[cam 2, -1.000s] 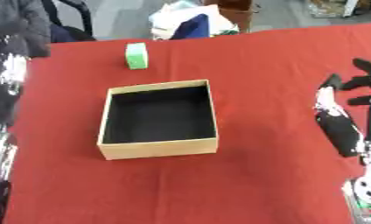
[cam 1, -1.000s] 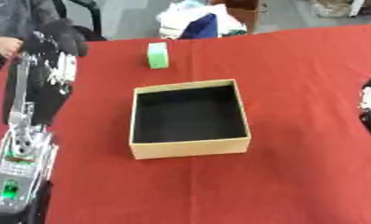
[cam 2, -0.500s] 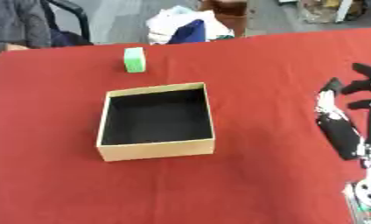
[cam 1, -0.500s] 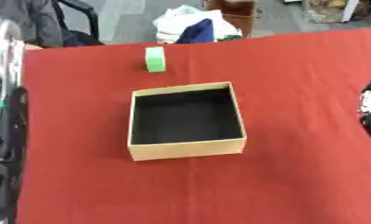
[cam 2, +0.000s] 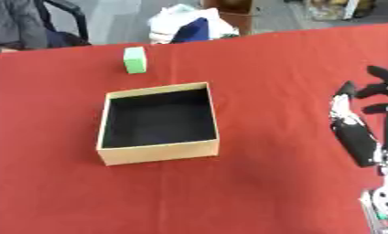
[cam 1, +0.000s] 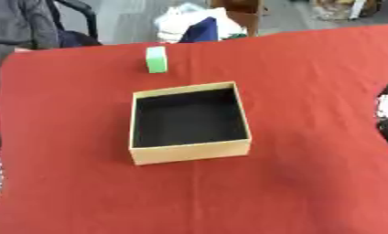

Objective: Pick up objects on the table and place them in the box.

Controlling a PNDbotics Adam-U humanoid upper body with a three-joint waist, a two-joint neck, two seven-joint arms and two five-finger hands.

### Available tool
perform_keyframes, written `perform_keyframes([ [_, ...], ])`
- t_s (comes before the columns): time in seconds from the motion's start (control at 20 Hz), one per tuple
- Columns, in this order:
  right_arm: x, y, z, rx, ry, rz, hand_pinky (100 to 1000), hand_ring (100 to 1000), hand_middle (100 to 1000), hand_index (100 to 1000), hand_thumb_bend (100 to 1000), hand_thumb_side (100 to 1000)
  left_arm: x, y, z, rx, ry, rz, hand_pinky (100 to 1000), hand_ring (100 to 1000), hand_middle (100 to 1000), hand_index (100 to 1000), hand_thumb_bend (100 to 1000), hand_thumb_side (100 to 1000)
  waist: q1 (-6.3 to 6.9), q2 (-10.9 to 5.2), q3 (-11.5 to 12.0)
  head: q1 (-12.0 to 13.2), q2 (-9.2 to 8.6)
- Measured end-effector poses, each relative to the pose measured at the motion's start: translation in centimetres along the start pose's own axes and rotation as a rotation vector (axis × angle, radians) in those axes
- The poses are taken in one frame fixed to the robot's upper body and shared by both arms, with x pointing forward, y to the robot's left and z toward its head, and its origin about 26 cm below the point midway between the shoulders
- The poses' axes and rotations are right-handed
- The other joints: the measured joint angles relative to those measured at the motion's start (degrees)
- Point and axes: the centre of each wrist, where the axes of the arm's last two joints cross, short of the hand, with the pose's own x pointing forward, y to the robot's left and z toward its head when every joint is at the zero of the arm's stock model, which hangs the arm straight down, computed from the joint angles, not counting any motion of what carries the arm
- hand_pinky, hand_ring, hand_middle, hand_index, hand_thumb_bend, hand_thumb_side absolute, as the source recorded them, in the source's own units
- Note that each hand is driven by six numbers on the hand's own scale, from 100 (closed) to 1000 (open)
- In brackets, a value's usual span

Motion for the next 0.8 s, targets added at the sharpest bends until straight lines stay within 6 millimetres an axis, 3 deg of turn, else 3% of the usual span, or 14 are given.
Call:
perform_keyframes([
  [0.2,0.0,0.1,0.2,0.015,-0.003,-0.002,546,753,512,833,100,557,-8.5,1.4,2.5,-0.023,0.301,-0.265,660,635,602,800,100,494,0.44,-0.32,-0.7,0.3,0.91],
  [0.25,0.0,0.1,0.2,0.017,-0.005,-0.003,546,753,512,833,100,557,-9.9,1.8,3.4,-0.058,0.347,-0.354,660,635,602,800,100,494,0.49,-0.33,-0.9,0.5,0.95],
  [0.3,0.0,0.1,0.2,0.018,-0.006,-0.003,546,753,512,833,100,557,-11.0,2.1,4.2,-0.104,0.375,-0.445,677,658,625,816,100,438,0.59,-0.33,-1.0,0.7,0.95],
  [0.35,0.0,0.2,0.2,0.019,-0.008,-0.004,546,753,512,832,100,558,-11.8,2.3,4.9,-0.161,0.386,-0.55,706,689,664,834,132,379,0.69,-0.34,-1.1,0.9,0.94],
  [0.5,0.0,0.2,0.2,0.025,-0.012,-0.006,547,753,513,833,100,557,-13.0,2.6,6.1,-0.393,0.336,-0.924,752,742,730,866,262,372,0.95,-0.45,-1.1,1.8,0.58],
  [0.55,0.0,0.3,0.2,0.027,-0.014,-0.006,547,753,513,833,100,556,-13.1,2.3,6.5,-0.478,0.308,-1.04,759,748,738,871,287,374,0.95,-0.46,-1.2,2.1,0.34],
  [0.6,0.1,0.3,0.2,0.028,-0.015,-0.007,547,753,513,833,100,556,-13.3,1.9,6.8,-0.566,0.282,-1.147,785,778,773,885,386,380,0.92,-0.46,-1.3,2.4,0.02],
  [0.65,0.1,0.3,0.2,0.03,-0.017,-0.007,547,753,513,833,100,557,-13.4,1.4,7.0,-0.655,0.259,-1.245,800,793,792,892,426,381,0.9,-0.46,-1.4,2.7,-0.23],
  [0.8,0.2,0.3,0.1,0.03,-0.023,-0.01,548,754,513,833,100,556,-13.4,-0.2,7.5,-0.89,0.206,-1.476,820,816,814,896,487,352,0.79,-0.33,-1.7,3.4,-0.91],
])
